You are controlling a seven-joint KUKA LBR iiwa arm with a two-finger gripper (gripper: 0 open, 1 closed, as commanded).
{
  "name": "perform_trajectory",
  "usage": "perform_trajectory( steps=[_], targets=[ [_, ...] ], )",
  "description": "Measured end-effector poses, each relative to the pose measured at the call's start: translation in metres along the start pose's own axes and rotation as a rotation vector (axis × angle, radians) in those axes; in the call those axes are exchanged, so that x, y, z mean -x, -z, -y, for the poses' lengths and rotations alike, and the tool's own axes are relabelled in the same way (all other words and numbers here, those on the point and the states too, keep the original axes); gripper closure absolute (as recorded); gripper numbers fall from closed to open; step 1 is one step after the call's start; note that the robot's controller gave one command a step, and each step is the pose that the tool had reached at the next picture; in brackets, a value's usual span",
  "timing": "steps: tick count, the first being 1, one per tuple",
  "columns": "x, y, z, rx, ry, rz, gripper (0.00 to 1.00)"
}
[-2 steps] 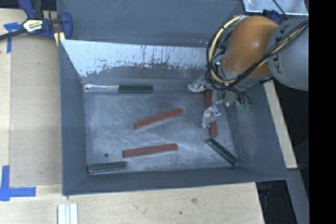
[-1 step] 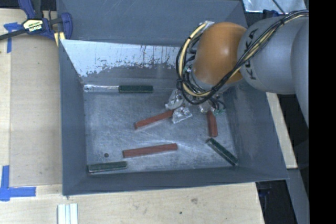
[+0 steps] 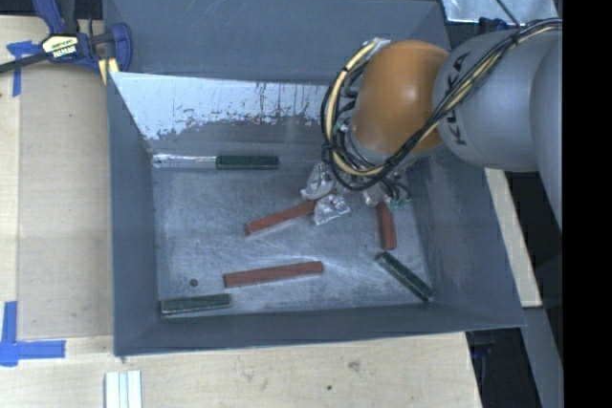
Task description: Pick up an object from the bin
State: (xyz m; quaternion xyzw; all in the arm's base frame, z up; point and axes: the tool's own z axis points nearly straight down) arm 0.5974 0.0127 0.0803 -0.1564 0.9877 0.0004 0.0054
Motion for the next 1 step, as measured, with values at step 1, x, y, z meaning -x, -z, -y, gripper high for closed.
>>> perform_trajectory(
  steps=[1],
  targets=[
    [-0.0072,0.1617,0.0021,-0.001,0.005,-0.003,1.00]
  ],
)
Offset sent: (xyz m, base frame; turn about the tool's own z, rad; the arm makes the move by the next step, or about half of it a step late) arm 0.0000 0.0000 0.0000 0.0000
